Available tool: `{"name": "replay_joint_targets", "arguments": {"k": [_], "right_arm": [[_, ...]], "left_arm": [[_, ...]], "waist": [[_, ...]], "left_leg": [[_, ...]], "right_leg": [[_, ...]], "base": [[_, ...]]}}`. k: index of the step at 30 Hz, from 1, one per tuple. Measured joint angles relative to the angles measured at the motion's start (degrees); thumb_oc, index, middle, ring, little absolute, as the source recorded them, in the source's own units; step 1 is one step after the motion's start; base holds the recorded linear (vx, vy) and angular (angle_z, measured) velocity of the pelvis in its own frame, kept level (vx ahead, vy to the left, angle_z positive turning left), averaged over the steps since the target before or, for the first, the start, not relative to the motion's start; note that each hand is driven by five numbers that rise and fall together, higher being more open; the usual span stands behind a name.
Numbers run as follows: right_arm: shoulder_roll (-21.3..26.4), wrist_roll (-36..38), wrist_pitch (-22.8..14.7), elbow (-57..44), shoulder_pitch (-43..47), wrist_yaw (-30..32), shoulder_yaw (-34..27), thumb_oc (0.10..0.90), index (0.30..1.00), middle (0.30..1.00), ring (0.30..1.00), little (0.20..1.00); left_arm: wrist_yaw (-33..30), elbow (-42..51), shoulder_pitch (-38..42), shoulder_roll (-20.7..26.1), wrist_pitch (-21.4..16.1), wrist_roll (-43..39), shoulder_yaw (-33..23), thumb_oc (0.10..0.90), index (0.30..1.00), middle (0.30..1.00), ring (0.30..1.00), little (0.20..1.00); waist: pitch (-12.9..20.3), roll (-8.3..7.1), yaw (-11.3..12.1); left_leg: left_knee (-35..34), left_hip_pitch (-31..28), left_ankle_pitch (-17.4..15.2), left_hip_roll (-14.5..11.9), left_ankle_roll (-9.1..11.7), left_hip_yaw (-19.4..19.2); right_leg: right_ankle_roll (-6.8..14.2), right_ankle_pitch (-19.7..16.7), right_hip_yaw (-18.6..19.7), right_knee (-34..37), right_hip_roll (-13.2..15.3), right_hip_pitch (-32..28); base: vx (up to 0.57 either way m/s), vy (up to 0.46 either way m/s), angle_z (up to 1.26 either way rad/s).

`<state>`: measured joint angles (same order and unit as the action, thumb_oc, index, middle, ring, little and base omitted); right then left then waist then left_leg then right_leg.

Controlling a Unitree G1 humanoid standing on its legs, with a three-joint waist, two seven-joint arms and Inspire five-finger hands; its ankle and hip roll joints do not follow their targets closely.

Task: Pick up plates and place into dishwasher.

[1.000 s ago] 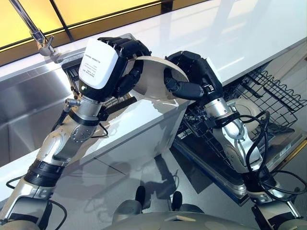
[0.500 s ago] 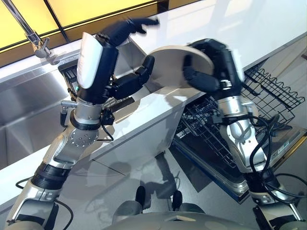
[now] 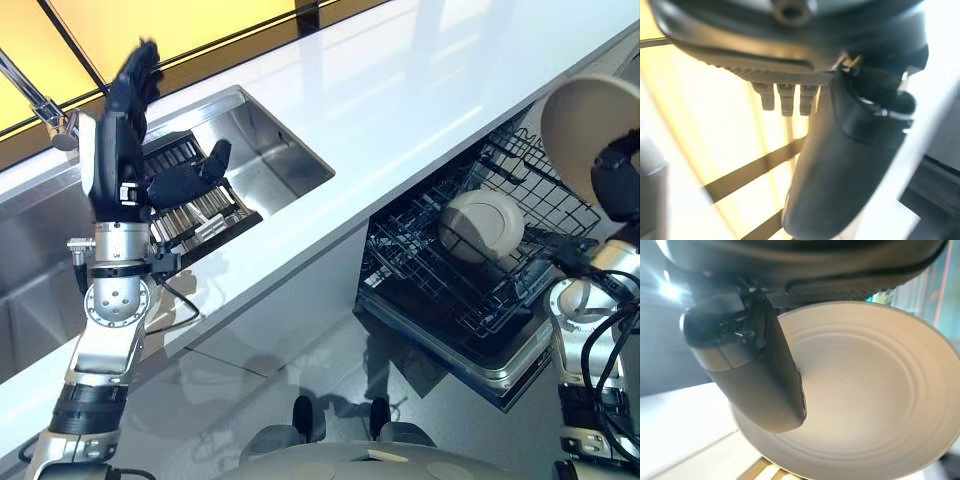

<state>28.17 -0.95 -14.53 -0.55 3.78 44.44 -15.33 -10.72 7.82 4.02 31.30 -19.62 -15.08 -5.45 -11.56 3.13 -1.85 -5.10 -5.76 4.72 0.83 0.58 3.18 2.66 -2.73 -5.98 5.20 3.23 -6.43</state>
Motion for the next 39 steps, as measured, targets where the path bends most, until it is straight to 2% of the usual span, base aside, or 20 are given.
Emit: {"name": "replay_joint_targets", "arguments": {"k": [4, 6, 12, 18, 22, 26, 29, 32, 37, 38, 39], "right_arm": [[-0.3, 0.1, 2.8, 4.8, -1.9, -4.8, 0.7, 0.100, 0.300, 0.300, 0.300, 0.200], [-0.3, 0.0, 4.5, 7.0, -2.4, -7.7, 1.3, 0.100, 0.300, 0.300, 0.300, 0.200], [-0.2, -0.4, 7.0, 13.1, -2.6, -12.6, 5.4, 0.100, 0.300, 0.300, 0.300, 0.200], [1.0, -1.0, 10.3, 17.5, -1.7, -13.5, 8.3, 0.100, 0.300, 0.300, 0.300, 0.200], [3.5, -0.9, 14.8, 21.4, 0.9, -13.8, 11.1, 0.100, 0.300, 0.300, 0.300, 0.200], [6.5, -0.8, 19.5, 26.3, 7.2, -14.1, 14.6, 0.100, 0.300, 0.300, 0.300, 0.200], [7.3, -0.7, 22.3, 29.2, 13.2, -14.7, 16.7, 0.100, 0.300, 0.300, 0.300, 0.200], [8.0, -0.4, 23.2, 29.6, 19.2, -14.7, 18.8, 0.100, 0.300, 0.300, 0.300, 0.200], [9.4, -0.3, 24.4, 29.7, 25.4, -14.2, 20.6, 0.100, 0.300, 0.300, 0.300, 0.200], [9.6, -0.3, 24.3, 29.7, 26.3, -14.3, 20.6, 0.432, 0.585, 0.585, 0.585, 0.532], [9.7, -0.3, 24.2, 29.6, 26.7, -14.4, 20.7, 0.731, 0.841, 0.841, 0.841, 0.831]], "left_arm": [[5.3, -3.7, -1.8, -0.6, 2.2, -1.3, 0.0, 0.800, 0.900, 0.900, 0.900, 0.900], [6.2, -4.8, -2.6, -0.6, 3.5, -1.2, 0.0, 0.800, 0.900, 0.900, 0.900, 0.900], [7.9, -10.4, -3.0, -0.6, 4.1, -1.2, 0.0, 0.800, 0.900, 0.900, 0.900, 0.900], [8.0, -10.9, -3.8, -0.6, 4.4, -2.4, 0.1, 0.800, 0.900, 0.900, 0.900, 0.900], [7.9, -10.9, -3.8, -0.5, 4.3, -3.3, 0.3, 0.800, 0.900, 0.900, 0.900, 0.900], [7.5, -10.9, -3.1, 0.5, 4.2, -3.4, 2.4, 0.800, 0.900, 0.900, 0.900, 0.900], [6.8, -10.9, -1.1, 2.1, 3.4, -4.1, 3.3, 0.800, 0.900, 0.900, 0.900, 0.900], [6.0, -10.9, 2.5, 4.5, 2.7, -5.2, 3.4, 0.800, 0.900, 0.900, 0.900, 0.900], [5.6, -10.7, 7.1, 7.0, 0.3, -5.6, 3.4, 0.800, 0.900, 0.900, 0.900, 0.900], [5.4, -10.7, 7.8, 7.7, 0.1, -5.8, 3.4, 0.800, 0.900, 0.900, 0.900, 0.900], [5.3, -10.7, 8.3, 7.9, -0.1, -5.8, 3.4, 0.800, 0.900, 0.900, 0.900, 0.900]], "waist": [[0.0, 0.00, 0.0], [0.0, 0.00, 0.1], [0.0, 0.01, 0.5], [-0.1, 0.09, 1.6], [-0.3, 0.46, 2.4], [-0.9, 0.90, 3.2], [-3.9, 1.24, 3.6], [-7.2, 1.52, 3.8], [-10.1, 1.63, 4.7], [-10.5, 1.55, 4.8], [-10.5, 1.56, 4.8]], "left_leg": [[0.0, 0.0, 0.0, 0.1, -0.1, -0.1], [0.0, -0.1, 0.0, 0.1, -0.1, 0.0], [0.0, -0.9, -0.1, 0.1, -0.2, 0.2], [0.0, -0.3, -0.1, 0.2, -0.3, 1.1], [0.0, 1.4, 0.4, 0.2, -0.4, 1.6], [0.0, 4.2, 1.3, 0.2, -0.3, 2.0], [0.0, 5.9, 1.9, 0.1, 0.0, 2.4], [0.0, 6.6, 2.4, -0.2, 0.2, 2.4], [0.0, 8.7, 2.8, -0.4, 0.4, 2.2], [0.0, 9.0, 2.8, -0.4, 0.4, 1.7], [0.0, 9.4, 2.8, -0.4, 0.4, 1.7]], "right_leg": [[0.0, 0.0, 0.3, 0.0, 0.1, 0.0], [-0.1, -0.1, 0.3, 0.0, 0.1, 0.0], [0.0, 0.0, -0.1, 0.0, 0.2, -1.0], [0.0, 0.0, -1.0, 0.0, 0.3, -0.9], [0.1, 0.1, -1.4, 0.0, 0.3, 0.6], [-0.2, -0.4, -2.3, 0.0, 0.4, 3.2], [-0.6, -0.8, -2.6, 0.0, 0.1, 4.7], [-0.8, -1.4, -2.7, 0.0, -0.2, 5.3], [-1.0, -1.9, -2.7, 0.0, -0.4, 7.3], [-1.0, -1.9, -2.7, 0.0, -0.4, 7.6], [-1.0, -1.9, -2.7, 0.0, -0.4, 8.1]], "base": [[0.05, 0.038, -0.01], [0.07, 0.039, 0.01], [0.09, 0.048, 0.03], [0.02, 0.041, 0.07], [-0.04, 0.038, 0.08], [-0.14, 0.024, 0.07], [-0.11, -0.001, 0.07], [-0.09, -0.005, 0.02], [-0.08, 0.002, 0.00], [-0.06, 0.000, 0.00], [-0.05, -0.001, -0.01]]}}
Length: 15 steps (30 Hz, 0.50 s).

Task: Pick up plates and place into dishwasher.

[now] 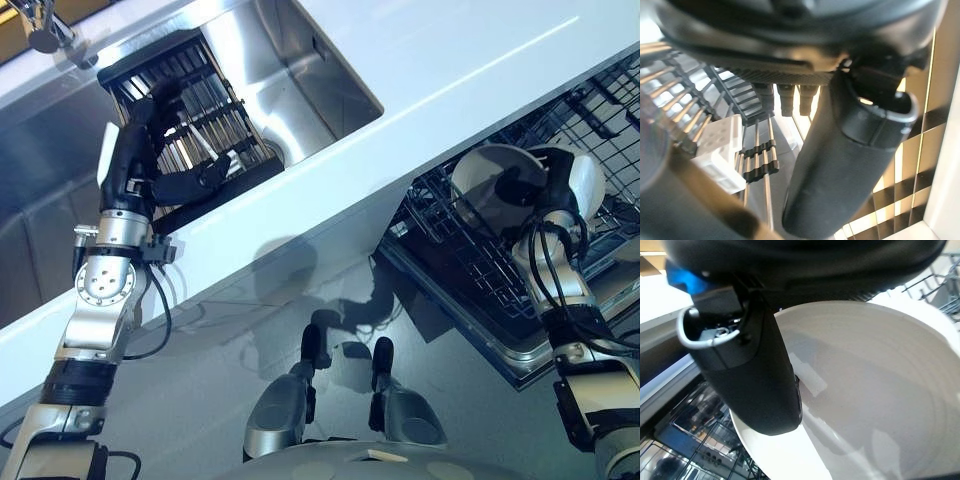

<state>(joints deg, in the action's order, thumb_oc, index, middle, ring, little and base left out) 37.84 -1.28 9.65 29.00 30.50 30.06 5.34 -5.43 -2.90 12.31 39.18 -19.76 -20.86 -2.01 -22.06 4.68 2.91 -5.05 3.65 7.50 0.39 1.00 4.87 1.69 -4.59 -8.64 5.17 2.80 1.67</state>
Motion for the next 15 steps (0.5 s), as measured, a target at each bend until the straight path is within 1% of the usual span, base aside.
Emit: {"name": "replay_joint_targets", "arguments": {"k": [1, 4, 6, 9, 15], "right_arm": [[0.1, 0.0, -0.1, 0.0, 0.2, -0.1, 0.0, 0.800, 0.900, 0.900, 0.900, 0.900], [0.3, 0.1, -1.2, -0.6, 0.7, 0.0, 0.2, 0.800, 0.900, 0.900, 0.900, 0.900], [0.2, 0.3, -1.3, -1.5, 0.4, 0.0, 0.2, 0.800, 0.900, 0.900, 0.900, 0.900], [0.0, 2.5, -2.6, -5.3, -2.0, 0.7, -0.4, 0.800, 0.900, 0.900, 0.900, 0.900], [-5.9, 6.7, -7.2, -14.1, -12.0, 0.6, -2.7, 0.800, 0.900, 0.900, 0.900, 0.900]], "left_arm": [[0.0, 0.0, 0.3, 0.1, -0.3, 0.0, 0.0, 0.800, 0.900, 0.900, 0.900, 0.900], [-0.3, 0.1, 2.0, 0.4, -0.6, 0.0, 0.0, 0.800, 0.900, 0.900, 0.900, 0.900], [-0.4, 0.2, 2.0, 0.6, -0.6, 0.0, -0.1, 0.800, 0.900, 0.900, 0.900, 0.900], [-0.4, 1.2, 2.0, 1.2, -0.5, 0.1, -0.2, 0.800, 0.900, 0.900, 0.900, 0.900], [-0.5, 1.8, 0.9, 1.1, -0.5, 0.4, -0.8, 0.800, 0.900, 0.900, 0.900, 0.900]], "waist": [[-0.2, 0.02, 0.0], [-1.2, -0.04, -0.1], [-1.5, -0.01, -0.1], [-2.1, -0.06, -0.1], [-2.4, -0.43, -0.3]], "left_leg": [[0.0, 0.1, 0.0, 0.0, 0.0, 0.0], [0.0, 0.1, 0.0, -0.1, 0.0, -0.5], [0.0, 0.1, 0.0, -0.2, 0.0, -0.7], [0.0, 0.0, 0.0, -0.3, 0.0, -0.8], [0.0, -0.5, -0.1, -0.2, -0.1, -2.0]], "right_leg": [[0.0, 0.0, 0.0, 0.0, 0.0, 0.1], [0.0, 0.0, 0.0, 0.0, -0.1, 0.1], [0.0, 0.0, 0.0, 0.0, -0.2, 0.1], [0.0, 0.0, 0.1, 0.0, -0.3, 0.1], [0.0, 0.0, 0.6, 0.0, -0.2, -0.3]], "base": [[-0.04, -0.001, -0.02], [0.00, 0.000, 0.00], [0.00, 0.000, 0.00], [0.00, 0.000, 0.00], [0.03, -0.002, -0.04]]}}
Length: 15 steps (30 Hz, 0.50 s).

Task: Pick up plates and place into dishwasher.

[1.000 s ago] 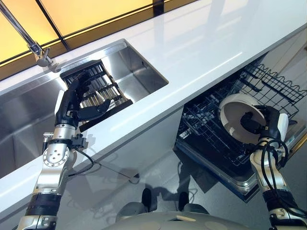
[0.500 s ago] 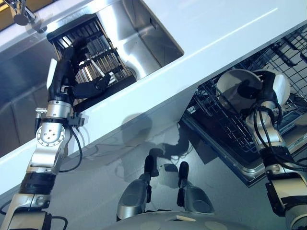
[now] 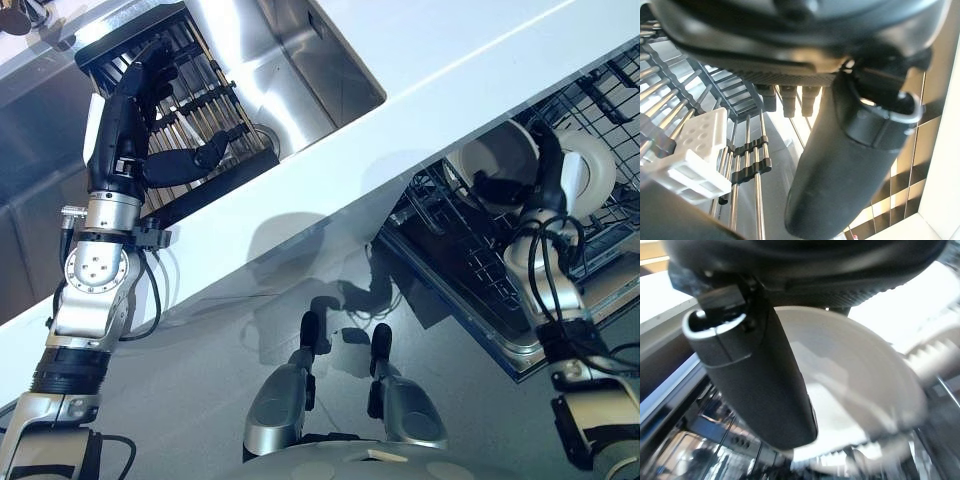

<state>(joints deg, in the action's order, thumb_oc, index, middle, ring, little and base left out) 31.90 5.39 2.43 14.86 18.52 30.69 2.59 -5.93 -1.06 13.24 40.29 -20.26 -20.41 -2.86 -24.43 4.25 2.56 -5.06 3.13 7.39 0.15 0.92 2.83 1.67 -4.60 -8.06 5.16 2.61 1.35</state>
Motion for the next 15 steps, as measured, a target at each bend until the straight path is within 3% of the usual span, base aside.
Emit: {"name": "replay_joint_targets", "arguments": {"k": [4, 11, 13, 15], "right_arm": [[-3.7, 5.7, -4.5, -3.2, -5.2, -1.7, -2.1, 0.800, 0.900, 0.900, 0.900, 0.900], [-9.1, 30.6, -15.7, -4.9, -11.5, -11.3, -9.4, 0.800, 0.900, 0.900, 0.900, 0.900], [-11.1, 40.3, -18.2, -4.8, -12.1, -14.7, -11.6, 0.800, 0.900, 0.900, 0.900, 0.900], [-11.3, 44.3, -19.6, -4.1, -12.4, -15.1, -12.2, 0.800, 0.900, 0.900, 0.900, 0.900]], "left_arm": [[0.0, 0.5, -2.2, -1.2, 0.0, 0.3, -1.1, 0.800, 0.900, 0.900, 0.900, 0.900], [0.5, 0.8, -7.1, -4.7, -0.1, 0.3, -4.4, 0.800, 0.900, 0.900, 0.900, 0.900], [1.2, 0.7, -8.0, -5.4, -0.3, 0.3, -4.5, 0.800, 0.900, 0.900, 0.900, 0.900], [1.6, 0.7, -8.3, -5.8, -0.4, 0.3, -4.5, 0.800, 0.900, 0.900, 0.900, 0.900]], "waist": [[-0.6, -0.39, -0.6], [-0.5, -0.54, -2.7], [-0.5, -0.58, -3.0], [-0.4, -0.66, -3.4]], "left_leg": [[0.0, -2.2, -0.5, 0.0, -0.2, -1.3], [0.0, -5.1, -1.2, 0.0, -0.3, -2.6], [0.0, -6.0, -1.4, -0.1, -0.2, -2.9], [0.0, -6.5, -1.4, -0.1, -0.2, -3.0]], "right_leg": [[0.0, 0.0, 1.1, 0.0, 0.1, -1.6], [0.1, 0.1, 2.2, 0.0, 0.1, -3.9], [0.1, 0.1, 2.7, 0.0, 0.0, -4.5], [0.1, 0.1, 2.9, 0.0, 0.0, -5.0]], "base": [[0.05, 0.001, -0.13], [0.06, -0.019, -0.11], [0.07, -0.027, -0.11], [0.07, -0.033, -0.04]]}}
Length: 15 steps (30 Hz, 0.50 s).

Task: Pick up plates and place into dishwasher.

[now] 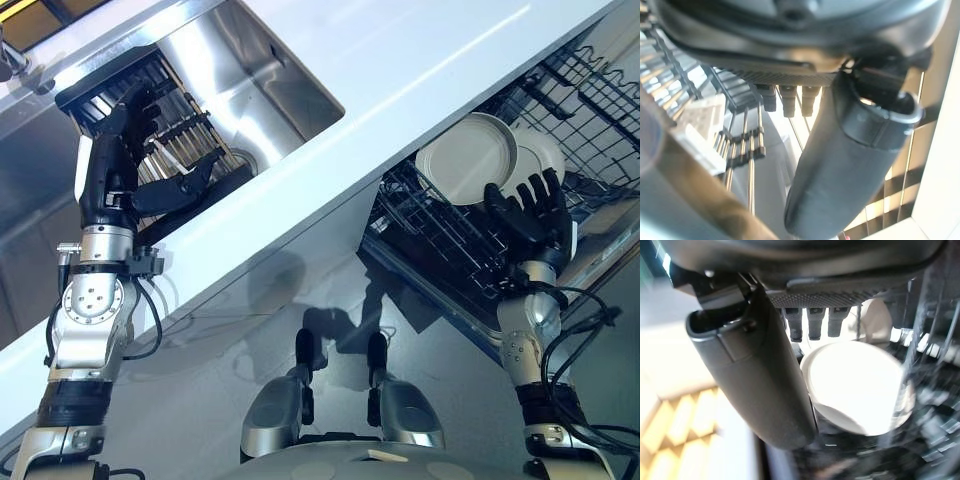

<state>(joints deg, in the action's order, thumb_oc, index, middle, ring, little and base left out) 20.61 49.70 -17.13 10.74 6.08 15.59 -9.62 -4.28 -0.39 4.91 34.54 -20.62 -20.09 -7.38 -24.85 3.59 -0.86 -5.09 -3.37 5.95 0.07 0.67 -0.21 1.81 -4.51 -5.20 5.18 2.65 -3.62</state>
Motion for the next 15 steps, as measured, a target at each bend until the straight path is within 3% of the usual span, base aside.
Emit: {"name": "replay_joint_targets", "arguments": {"k": [7, 15], "right_arm": [[-0.5, 0.8, -2.8, 7.9, 0.3, 5.0, -3.7, 0.800, 0.900, 0.900, 0.900, 0.900], [1.4, -2.7, -1.1, 20.1, 0.9, 7.8, -3.3, 0.800, 0.900, 0.900, 0.900, 0.900]], "left_arm": [[0.2, -1.1, -0.8, -0.1, 0.2, 0.0, 0.1, 0.800, 0.900, 0.900, 0.900, 0.900], [0.2, -2.9, -0.9, 0.0, 1.1, -0.1, 0.4, 0.800, 0.900, 0.900, 0.900, 0.900]], "waist": [[1.7, -1.07, -0.4], [3.5, -1.42, -0.1]], "left_leg": [[0.0, -0.8, -0.1, -0.1, 0.0, -0.5], [0.0, -1.2, -0.1, 0.0, 0.0, -0.1]], "right_leg": [[0.0, 0.0, 0.2, 0.0, 0.0, -0.7], [0.0, 0.0, -0.4, 0.0, 0.0, -1.3]], "base": [[0.06, -0.058, -0.02], [0.04, -0.078, 0.03]]}}
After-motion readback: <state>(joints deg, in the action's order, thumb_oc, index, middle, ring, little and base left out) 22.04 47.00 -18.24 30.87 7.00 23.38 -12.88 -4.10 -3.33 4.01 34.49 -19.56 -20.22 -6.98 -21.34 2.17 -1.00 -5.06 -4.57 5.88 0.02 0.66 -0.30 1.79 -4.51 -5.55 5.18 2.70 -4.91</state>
